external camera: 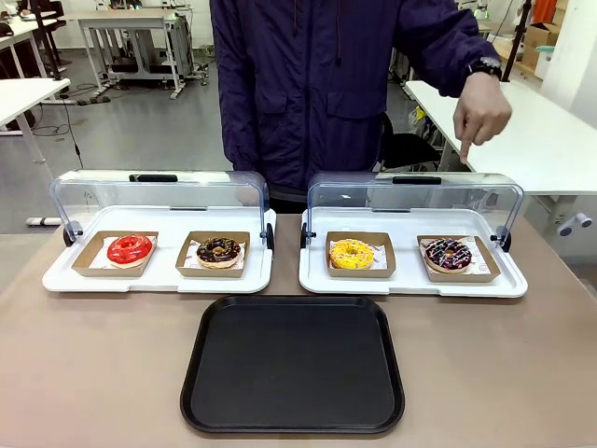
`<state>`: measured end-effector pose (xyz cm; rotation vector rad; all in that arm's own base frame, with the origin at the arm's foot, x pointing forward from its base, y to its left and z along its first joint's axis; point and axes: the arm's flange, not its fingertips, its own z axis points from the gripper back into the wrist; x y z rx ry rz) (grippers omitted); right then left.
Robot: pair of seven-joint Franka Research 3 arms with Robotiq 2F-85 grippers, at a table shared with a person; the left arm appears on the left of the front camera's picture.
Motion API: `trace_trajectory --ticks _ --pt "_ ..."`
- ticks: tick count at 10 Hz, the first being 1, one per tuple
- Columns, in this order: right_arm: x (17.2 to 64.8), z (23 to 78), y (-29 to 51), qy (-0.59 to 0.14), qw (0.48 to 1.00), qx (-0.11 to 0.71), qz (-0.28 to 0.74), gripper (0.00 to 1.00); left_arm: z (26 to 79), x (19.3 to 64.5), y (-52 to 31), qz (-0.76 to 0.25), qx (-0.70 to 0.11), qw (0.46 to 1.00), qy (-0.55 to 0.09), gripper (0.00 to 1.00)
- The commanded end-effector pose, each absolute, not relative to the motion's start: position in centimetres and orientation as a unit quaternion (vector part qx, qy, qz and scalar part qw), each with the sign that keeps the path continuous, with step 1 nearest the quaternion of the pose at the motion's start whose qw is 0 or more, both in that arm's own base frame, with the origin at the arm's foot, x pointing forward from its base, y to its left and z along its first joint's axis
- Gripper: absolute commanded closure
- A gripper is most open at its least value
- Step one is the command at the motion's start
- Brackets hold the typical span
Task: Move the fourth donut from the left to the tray.
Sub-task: Pick up the Paper togo box containing the Donut indicated by the person and place it on the Handle tray.
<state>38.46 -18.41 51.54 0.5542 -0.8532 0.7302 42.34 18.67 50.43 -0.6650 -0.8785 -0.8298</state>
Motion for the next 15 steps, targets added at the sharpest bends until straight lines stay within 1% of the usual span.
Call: trace_trajectory --ticks 1,15 --pt "38.82 51.6 -18.44 -0.414 0.8 0.26 0.348 0.0 50.34 42.34 18.58 -0.384 -0.312 0.764 -0.414 0.0" --pt "38.82 51.6 -18.44 -0.414 0.8 0.26 0.348 0.0 50.34 42.34 18.58 -0.384 -0.312 0.764 -0.414 0.0"
